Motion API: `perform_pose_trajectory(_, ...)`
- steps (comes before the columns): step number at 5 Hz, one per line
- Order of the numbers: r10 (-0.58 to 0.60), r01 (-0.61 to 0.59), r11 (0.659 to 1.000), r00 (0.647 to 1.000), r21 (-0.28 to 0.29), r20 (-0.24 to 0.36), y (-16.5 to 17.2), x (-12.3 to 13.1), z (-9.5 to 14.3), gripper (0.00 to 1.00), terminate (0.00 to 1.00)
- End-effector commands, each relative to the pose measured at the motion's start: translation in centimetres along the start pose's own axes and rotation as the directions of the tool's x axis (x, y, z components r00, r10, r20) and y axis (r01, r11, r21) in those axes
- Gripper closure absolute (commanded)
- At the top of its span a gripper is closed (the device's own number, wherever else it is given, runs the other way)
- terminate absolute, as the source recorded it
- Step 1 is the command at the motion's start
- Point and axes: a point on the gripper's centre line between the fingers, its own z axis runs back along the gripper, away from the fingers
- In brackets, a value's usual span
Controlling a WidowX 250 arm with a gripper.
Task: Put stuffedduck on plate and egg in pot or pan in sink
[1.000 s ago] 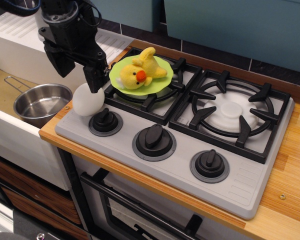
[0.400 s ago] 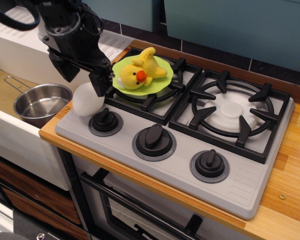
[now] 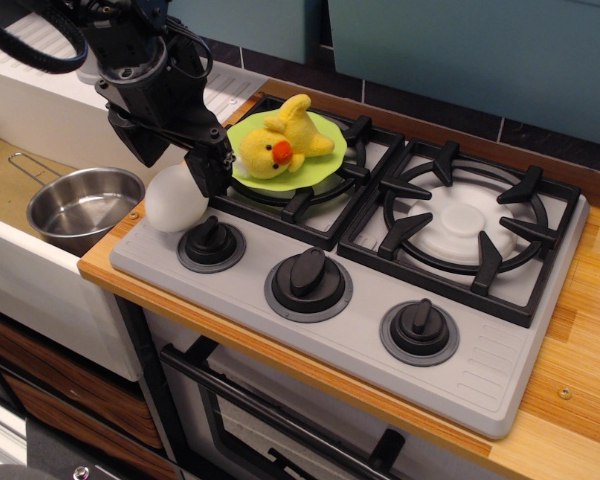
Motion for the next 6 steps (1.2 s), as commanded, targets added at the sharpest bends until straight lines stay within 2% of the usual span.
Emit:
perform_pose_trajectory(1,0.007,-0.007,0.999,1.000,0.036,-0.005,0.9,0.3,0.8,0.00,0.00)
perform_pose_trajectory(6,0.010,-0.011,1.000,1.000,0.020,0.018,1.7,-0.6,-1.6,0.00,0.00)
